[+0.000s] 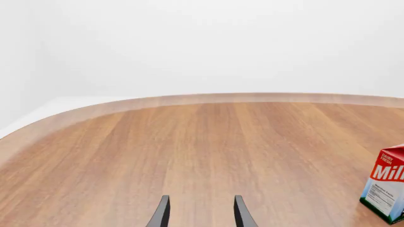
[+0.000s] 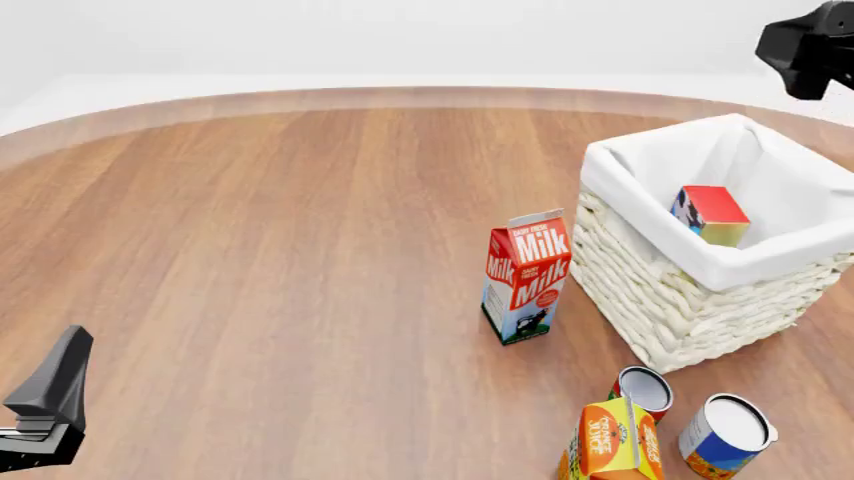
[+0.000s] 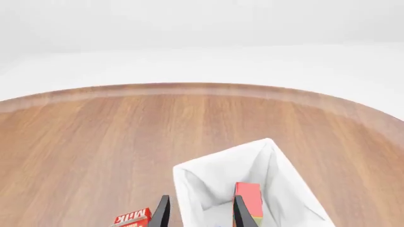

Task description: Pick up the cream cheese box and the butter, and put them in the basket.

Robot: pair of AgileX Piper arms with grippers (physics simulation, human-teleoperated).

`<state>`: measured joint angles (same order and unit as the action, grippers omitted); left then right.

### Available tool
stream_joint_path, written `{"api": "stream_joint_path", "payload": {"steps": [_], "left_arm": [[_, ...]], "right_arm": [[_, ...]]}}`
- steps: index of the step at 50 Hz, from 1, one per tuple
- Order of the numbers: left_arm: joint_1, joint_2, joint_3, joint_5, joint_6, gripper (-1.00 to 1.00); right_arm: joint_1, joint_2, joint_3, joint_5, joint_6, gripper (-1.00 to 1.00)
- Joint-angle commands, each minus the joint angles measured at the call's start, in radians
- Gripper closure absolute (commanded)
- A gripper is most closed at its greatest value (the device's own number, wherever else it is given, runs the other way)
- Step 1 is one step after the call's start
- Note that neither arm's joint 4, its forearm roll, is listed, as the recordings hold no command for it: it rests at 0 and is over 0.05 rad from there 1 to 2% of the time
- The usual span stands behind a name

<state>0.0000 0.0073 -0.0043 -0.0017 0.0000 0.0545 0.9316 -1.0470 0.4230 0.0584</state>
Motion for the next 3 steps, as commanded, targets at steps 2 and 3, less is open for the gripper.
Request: {"api": "stream_joint_path", "payload": {"steps": [2, 3], "left_arm": [[0.0, 0.0, 0.0, 0.0, 0.0, -1.0], [0.0, 0.0, 0.0, 0.0, 0.0, -1.0]], "right_arm": [[0.05, -0.097, -0.058, 0.09, -0.001, -1.0], [0.054, -0.105, -0.066, 0.099, -0.003, -1.0]]}}
